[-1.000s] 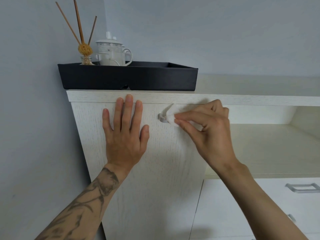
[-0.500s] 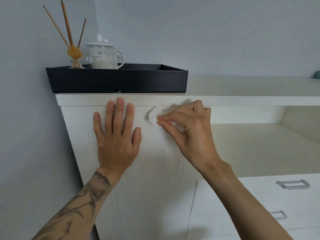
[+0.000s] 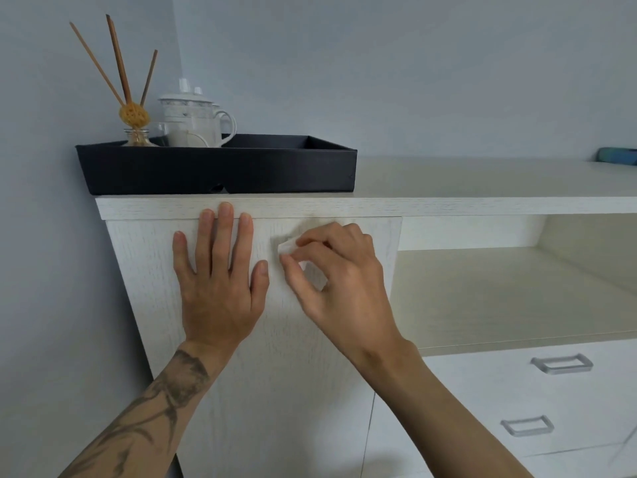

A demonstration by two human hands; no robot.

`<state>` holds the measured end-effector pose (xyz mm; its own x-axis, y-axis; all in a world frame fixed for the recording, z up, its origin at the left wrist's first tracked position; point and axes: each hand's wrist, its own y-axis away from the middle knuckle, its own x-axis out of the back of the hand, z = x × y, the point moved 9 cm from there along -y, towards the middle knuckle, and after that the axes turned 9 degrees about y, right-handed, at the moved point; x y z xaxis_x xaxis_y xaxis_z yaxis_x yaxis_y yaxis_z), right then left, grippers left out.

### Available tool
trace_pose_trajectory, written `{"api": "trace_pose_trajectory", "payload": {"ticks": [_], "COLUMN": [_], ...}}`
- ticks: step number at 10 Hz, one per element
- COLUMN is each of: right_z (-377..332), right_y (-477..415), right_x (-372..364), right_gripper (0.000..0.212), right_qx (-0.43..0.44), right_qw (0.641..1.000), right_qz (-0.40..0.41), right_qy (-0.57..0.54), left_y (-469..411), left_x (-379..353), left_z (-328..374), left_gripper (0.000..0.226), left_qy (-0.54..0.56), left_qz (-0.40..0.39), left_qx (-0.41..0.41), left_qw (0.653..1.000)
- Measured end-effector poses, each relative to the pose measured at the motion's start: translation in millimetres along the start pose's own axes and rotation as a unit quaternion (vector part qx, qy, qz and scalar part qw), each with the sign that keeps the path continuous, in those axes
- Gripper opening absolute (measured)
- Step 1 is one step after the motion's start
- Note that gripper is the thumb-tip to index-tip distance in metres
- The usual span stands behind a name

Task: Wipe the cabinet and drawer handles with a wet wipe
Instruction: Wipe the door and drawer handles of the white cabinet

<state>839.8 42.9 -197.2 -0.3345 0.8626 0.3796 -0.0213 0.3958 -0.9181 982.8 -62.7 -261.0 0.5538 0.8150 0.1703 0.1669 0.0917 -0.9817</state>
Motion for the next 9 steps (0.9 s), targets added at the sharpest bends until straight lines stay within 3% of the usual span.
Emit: {"api": "trace_pose_trajectory", "payload": {"ticks": [5, 7, 9], "right_z": [-9, 12, -7], "right_y": [-13, -9, -21], "right_x": [-3, 13, -4], "right_gripper": [0.006, 0.008, 0.008], "right_qx": [-0.018, -0.051, -0.056], "right_qw": [0.998, 0.998, 0.993], "right_qz": [-0.048, -0.030, -0.097], "right_qy": [0.023, 0.011, 0.022], "left_y": [0, -1, 0], "left_x": [0, 0, 0], "left_z": [0, 1, 0], "left_gripper": [0.067, 0.068, 0.067], "left_qy": [0.005, 0.007, 0.002], "left_qz": [-0.001, 0.001, -0.003], "left_qx": [0.000, 0.001, 0.003], "left_qw": [1.000, 1.000, 1.000]}}
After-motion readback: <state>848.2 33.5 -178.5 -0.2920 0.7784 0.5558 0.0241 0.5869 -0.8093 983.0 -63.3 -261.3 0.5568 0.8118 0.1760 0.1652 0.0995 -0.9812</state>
